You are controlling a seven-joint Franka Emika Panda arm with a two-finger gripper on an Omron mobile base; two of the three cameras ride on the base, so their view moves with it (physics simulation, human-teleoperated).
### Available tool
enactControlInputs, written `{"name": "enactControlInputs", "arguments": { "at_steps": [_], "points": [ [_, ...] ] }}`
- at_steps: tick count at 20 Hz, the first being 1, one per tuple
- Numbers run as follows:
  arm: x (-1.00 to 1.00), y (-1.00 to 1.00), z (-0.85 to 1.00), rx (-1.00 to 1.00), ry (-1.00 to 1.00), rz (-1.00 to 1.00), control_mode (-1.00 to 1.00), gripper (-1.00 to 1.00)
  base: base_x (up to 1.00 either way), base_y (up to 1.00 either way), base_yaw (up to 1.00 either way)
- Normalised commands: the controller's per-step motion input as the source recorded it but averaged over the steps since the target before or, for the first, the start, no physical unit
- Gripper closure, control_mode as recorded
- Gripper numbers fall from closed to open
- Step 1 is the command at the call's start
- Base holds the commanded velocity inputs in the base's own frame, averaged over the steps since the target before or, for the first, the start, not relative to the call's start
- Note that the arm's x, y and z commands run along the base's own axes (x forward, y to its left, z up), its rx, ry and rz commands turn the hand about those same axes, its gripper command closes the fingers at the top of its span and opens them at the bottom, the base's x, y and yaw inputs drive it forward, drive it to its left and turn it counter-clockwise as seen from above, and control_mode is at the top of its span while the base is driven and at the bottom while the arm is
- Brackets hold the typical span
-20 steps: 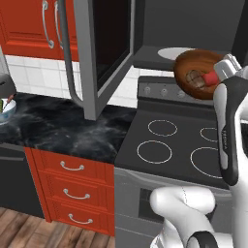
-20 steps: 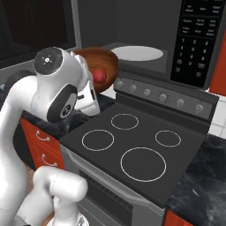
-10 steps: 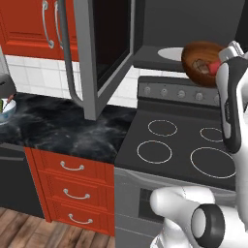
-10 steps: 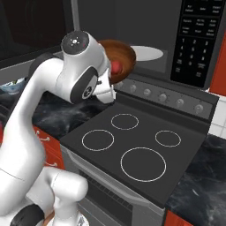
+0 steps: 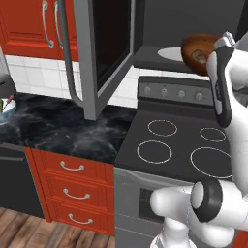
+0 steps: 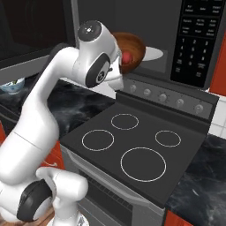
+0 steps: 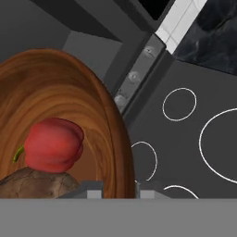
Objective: Place the bowl containing the potato and bell pepper in the microwave. Close the microwave door and press the start button to microwave the meal.
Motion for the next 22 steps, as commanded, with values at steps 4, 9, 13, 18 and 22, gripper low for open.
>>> {"name": "enactControlInputs", "arguments": {
  "at_steps": [4,9,13,18,22],
  "points": [
    [0.49,0.00,0.36,0.00,0.00,0.00,-1.00,1.00,0.00,0.00,0.00],
    [0.53,-0.02,0.35,0.03,0.00,0.00,-1.00,1.00,0.00,0.00,0.00],
    [0.55,-0.05,0.14,0.03,0.04,-0.01,-1.00,1.00,0.00,0.00,0.00],
    [0.64,-0.12,0.00,0.00,0.10,-0.01,-1.00,1.00,0.00,0.00,0.00],
    [0.71,-0.21,-0.01,0.00,0.08,0.00,-1.00,1.00,0.00,0.00,0.00]
  ]
}}
